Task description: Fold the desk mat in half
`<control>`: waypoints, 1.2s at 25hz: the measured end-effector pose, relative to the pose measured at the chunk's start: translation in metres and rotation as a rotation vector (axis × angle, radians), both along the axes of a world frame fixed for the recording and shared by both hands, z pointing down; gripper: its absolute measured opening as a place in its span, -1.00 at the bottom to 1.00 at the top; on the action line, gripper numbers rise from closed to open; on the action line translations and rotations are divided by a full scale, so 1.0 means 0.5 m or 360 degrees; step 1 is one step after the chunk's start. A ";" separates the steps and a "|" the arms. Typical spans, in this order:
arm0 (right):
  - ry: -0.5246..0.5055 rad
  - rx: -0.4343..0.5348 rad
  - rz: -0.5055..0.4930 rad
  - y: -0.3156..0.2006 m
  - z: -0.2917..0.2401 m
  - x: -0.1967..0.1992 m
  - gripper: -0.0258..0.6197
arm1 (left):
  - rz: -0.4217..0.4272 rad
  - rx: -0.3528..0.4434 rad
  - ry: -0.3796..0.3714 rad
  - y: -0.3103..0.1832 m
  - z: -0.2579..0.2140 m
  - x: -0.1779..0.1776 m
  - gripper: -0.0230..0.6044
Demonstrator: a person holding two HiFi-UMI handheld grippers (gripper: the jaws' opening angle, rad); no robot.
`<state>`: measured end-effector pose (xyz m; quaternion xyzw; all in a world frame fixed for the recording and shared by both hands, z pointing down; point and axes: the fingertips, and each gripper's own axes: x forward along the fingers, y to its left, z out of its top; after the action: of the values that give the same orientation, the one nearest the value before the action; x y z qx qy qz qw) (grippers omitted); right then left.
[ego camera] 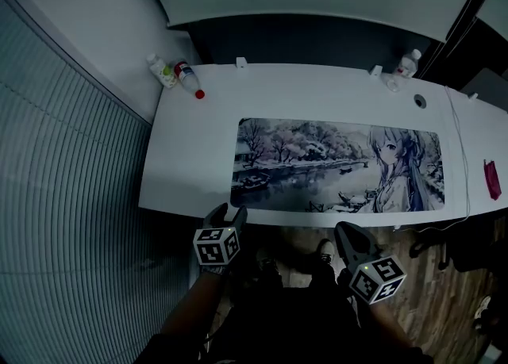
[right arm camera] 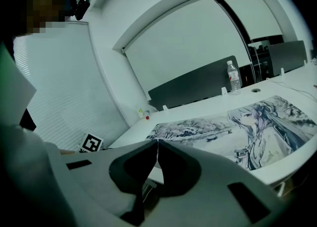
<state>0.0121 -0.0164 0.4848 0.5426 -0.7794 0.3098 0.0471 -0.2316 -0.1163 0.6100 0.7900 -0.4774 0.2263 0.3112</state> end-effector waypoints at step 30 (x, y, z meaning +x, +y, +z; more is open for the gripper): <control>-0.0049 -0.0052 0.0099 0.010 0.034 0.071 -0.84 | 0.0035 -0.0094 -0.0292 -0.032 0.087 0.013 -0.78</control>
<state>0.0476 -0.0117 0.5016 0.5610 -0.7575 0.3321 0.0343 -0.2252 -0.1323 0.6535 0.7616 -0.4883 0.3151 0.2869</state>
